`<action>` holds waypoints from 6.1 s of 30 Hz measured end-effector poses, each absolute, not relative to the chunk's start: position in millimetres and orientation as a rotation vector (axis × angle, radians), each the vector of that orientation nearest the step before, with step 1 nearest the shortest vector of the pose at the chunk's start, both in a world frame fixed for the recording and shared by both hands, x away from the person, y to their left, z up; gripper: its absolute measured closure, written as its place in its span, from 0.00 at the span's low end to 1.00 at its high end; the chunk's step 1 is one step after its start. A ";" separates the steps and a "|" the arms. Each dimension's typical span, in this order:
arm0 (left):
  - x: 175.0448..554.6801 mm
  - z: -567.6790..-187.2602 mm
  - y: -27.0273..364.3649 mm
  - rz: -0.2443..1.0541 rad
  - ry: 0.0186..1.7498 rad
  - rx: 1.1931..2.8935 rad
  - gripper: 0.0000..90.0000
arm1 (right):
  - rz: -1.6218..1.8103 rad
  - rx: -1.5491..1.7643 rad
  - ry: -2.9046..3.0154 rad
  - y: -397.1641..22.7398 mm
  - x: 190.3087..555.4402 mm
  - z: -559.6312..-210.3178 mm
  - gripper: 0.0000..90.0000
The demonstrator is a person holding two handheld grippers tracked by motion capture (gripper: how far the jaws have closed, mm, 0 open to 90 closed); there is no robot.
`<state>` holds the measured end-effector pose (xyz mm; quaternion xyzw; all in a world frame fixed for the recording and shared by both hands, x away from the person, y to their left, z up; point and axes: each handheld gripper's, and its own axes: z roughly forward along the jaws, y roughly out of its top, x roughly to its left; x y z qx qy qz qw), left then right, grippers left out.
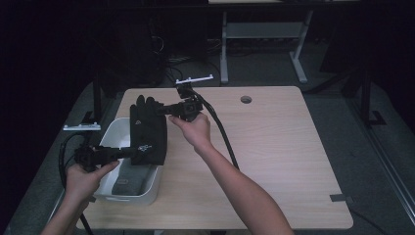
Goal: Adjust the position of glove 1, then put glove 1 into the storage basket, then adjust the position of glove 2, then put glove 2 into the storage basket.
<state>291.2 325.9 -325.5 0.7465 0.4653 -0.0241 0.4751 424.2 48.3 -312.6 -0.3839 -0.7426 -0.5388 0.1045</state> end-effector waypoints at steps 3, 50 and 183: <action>289.1 -328.0 332.9 -0.061 1.155 1.812 0.92 | -1.576 -1.130 -2.181 54.9 423.9 -315.4 0.87; 271.8 -381.9 390.5 -0.166 1.320 1.813 0.92 | -1.376 -1.120 -2.191 118.6 418.0 -390.9 0.86; 310.1 -328.0 285.6 -0.180 1.101 1.855 0.40 | -1.549 -1.325 -2.058 -80.3 414.0 -353.1 0.46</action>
